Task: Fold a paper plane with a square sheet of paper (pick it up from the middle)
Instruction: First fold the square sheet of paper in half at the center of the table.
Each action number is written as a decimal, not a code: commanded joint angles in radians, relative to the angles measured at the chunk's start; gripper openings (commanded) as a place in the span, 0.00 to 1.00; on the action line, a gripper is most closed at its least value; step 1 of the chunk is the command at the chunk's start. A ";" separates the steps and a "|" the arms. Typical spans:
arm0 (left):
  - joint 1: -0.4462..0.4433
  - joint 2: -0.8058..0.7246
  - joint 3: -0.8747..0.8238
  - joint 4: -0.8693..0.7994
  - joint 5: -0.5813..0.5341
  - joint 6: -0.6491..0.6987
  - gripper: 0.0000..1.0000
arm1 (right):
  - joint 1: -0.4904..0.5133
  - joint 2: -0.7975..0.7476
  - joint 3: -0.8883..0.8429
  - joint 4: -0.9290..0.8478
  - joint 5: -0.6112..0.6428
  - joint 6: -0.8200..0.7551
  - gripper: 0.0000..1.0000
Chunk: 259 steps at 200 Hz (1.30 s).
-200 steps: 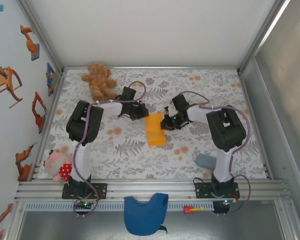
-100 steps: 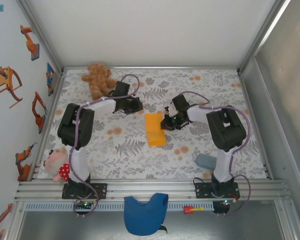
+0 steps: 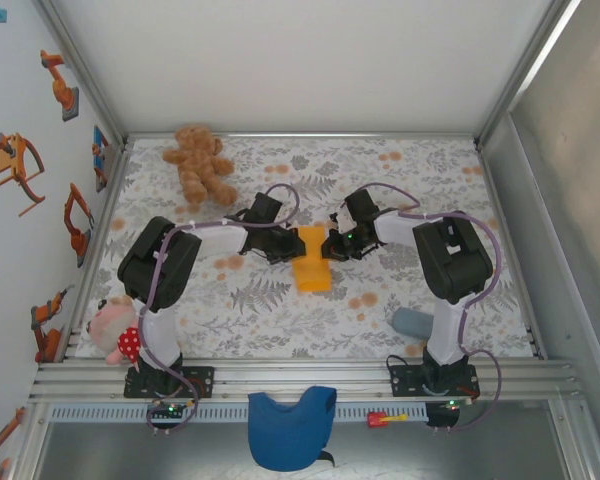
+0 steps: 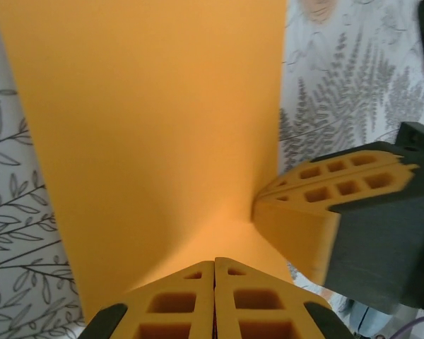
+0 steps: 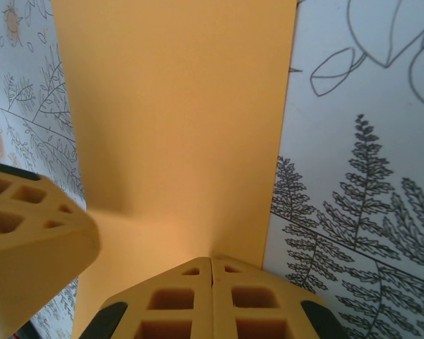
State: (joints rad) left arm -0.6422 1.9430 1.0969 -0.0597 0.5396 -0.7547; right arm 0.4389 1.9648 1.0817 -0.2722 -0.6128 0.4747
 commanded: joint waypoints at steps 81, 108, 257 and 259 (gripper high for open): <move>0.025 0.065 -0.020 -0.021 0.004 0.022 0.07 | 0.010 0.158 -0.106 -0.154 0.297 0.009 0.04; 0.025 0.026 -0.027 -0.045 0.038 0.044 0.07 | 0.010 0.160 -0.108 -0.153 0.295 0.011 0.04; -0.011 0.015 -0.074 -0.075 0.049 0.017 0.07 | 0.009 0.165 -0.109 -0.151 0.306 0.019 0.04; -0.010 0.016 -0.077 -0.077 0.049 0.018 0.07 | 0.009 0.166 -0.109 -0.151 0.307 0.019 0.04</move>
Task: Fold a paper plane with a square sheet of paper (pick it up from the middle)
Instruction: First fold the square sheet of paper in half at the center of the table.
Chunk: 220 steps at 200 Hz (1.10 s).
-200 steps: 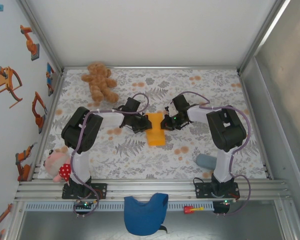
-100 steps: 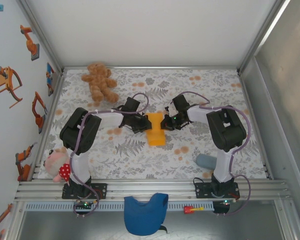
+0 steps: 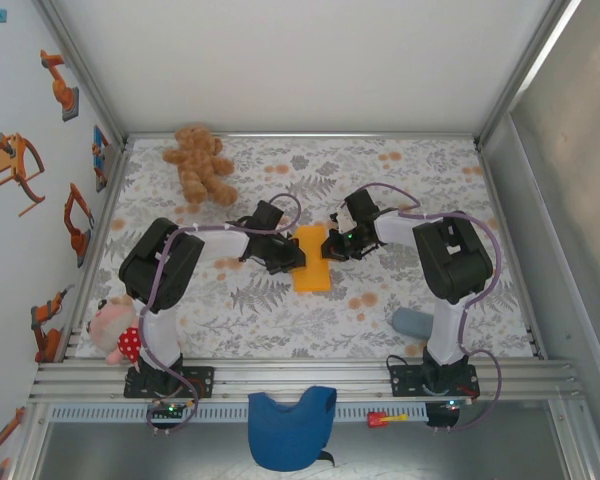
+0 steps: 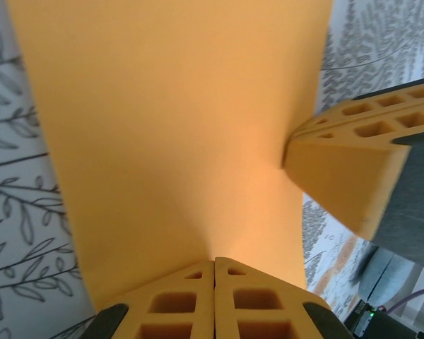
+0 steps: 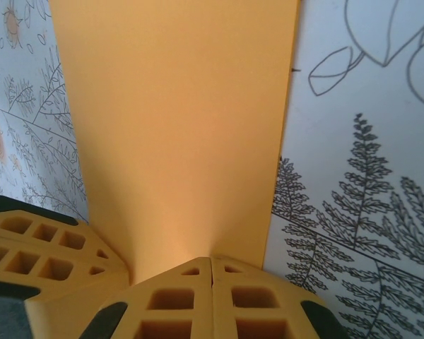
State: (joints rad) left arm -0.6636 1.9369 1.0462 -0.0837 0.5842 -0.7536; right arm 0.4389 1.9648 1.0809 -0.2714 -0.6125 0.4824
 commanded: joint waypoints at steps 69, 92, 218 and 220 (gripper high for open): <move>0.086 -0.032 -0.130 -0.133 -0.024 0.050 0.07 | 0.010 0.161 -0.112 -0.156 0.318 0.014 0.04; 0.091 -0.114 -0.139 -0.159 -0.031 0.053 0.07 | 0.009 0.160 -0.113 -0.158 0.319 0.012 0.04; -0.007 -0.024 -0.073 0.007 0.019 -0.064 0.06 | 0.009 0.158 -0.116 -0.150 0.323 0.016 0.04; -0.007 -0.023 -0.074 0.002 0.017 -0.061 0.06 | 0.010 0.157 -0.116 -0.151 0.323 0.016 0.04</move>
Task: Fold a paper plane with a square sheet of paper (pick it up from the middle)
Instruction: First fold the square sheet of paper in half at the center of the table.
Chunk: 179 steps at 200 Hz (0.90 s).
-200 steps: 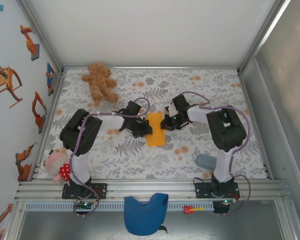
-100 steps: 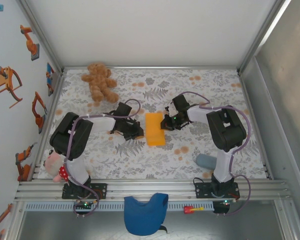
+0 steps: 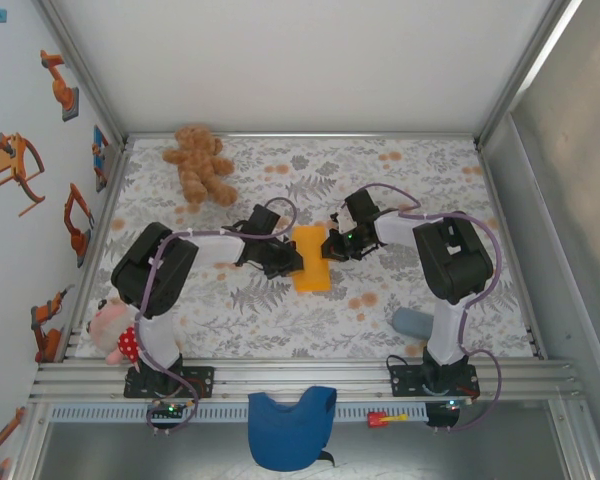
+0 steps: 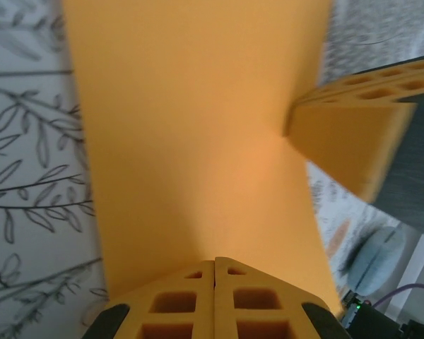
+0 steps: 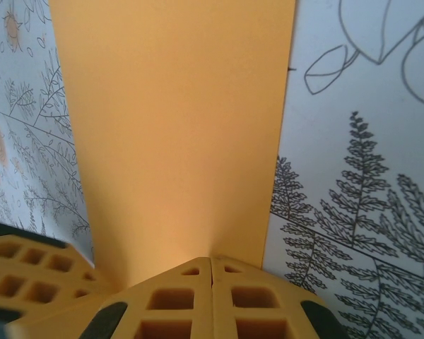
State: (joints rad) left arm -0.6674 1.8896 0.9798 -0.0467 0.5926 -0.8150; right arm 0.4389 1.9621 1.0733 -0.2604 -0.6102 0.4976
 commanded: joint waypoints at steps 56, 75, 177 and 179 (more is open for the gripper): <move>0.012 -0.032 -0.101 -0.200 -0.085 0.088 0.05 | 0.009 0.160 -0.106 -0.163 0.329 0.002 0.04; 0.033 -0.113 -0.129 -0.233 -0.103 0.103 0.04 | 0.009 0.161 -0.104 -0.163 0.329 0.000 0.04; -0.033 -0.065 0.037 -0.112 -0.002 0.060 0.05 | 0.010 0.149 -0.105 -0.161 0.329 0.006 0.03; -0.035 -0.059 0.038 -0.116 -0.002 0.060 0.05 | 0.010 0.150 -0.105 -0.161 0.329 0.007 0.03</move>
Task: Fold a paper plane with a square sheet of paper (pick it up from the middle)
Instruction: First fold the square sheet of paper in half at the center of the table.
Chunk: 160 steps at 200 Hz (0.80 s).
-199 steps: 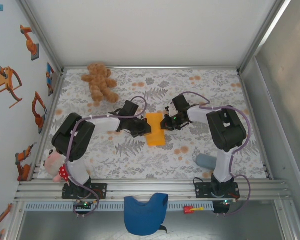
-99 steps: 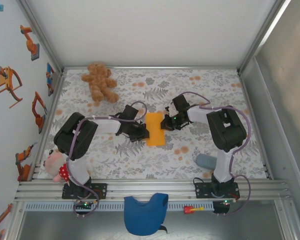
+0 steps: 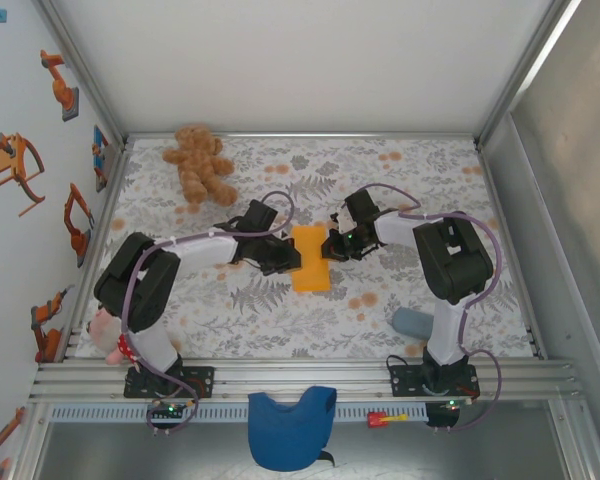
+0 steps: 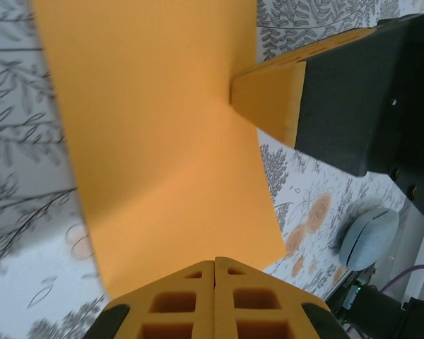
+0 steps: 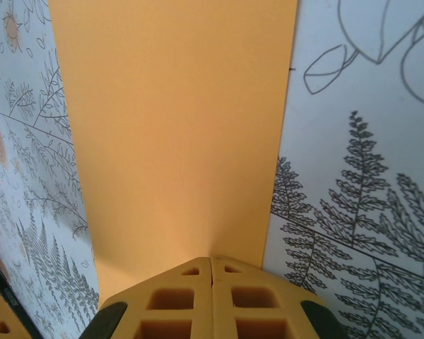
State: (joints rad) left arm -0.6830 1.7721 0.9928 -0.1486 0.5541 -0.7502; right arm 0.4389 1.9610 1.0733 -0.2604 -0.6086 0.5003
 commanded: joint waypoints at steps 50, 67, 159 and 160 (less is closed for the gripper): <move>-0.030 0.095 -0.035 -0.043 0.026 0.010 0.05 | 0.010 0.149 -0.104 -0.159 0.331 0.007 0.03; -0.030 0.082 -0.066 -0.081 0.008 0.030 0.05 | 0.009 0.150 -0.101 -0.161 0.334 0.009 0.03; -0.032 -0.109 -0.126 -0.154 -0.054 0.055 0.07 | 0.011 0.078 -0.034 -0.172 0.274 0.026 0.04; -0.032 -0.111 -0.124 -0.154 -0.055 0.055 0.07 | 0.012 0.076 -0.031 -0.172 0.270 0.026 0.04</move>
State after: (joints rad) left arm -0.7086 1.7168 0.8318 -0.2306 0.5304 -0.7235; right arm 0.4419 1.9503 1.0832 -0.2687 -0.5972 0.5129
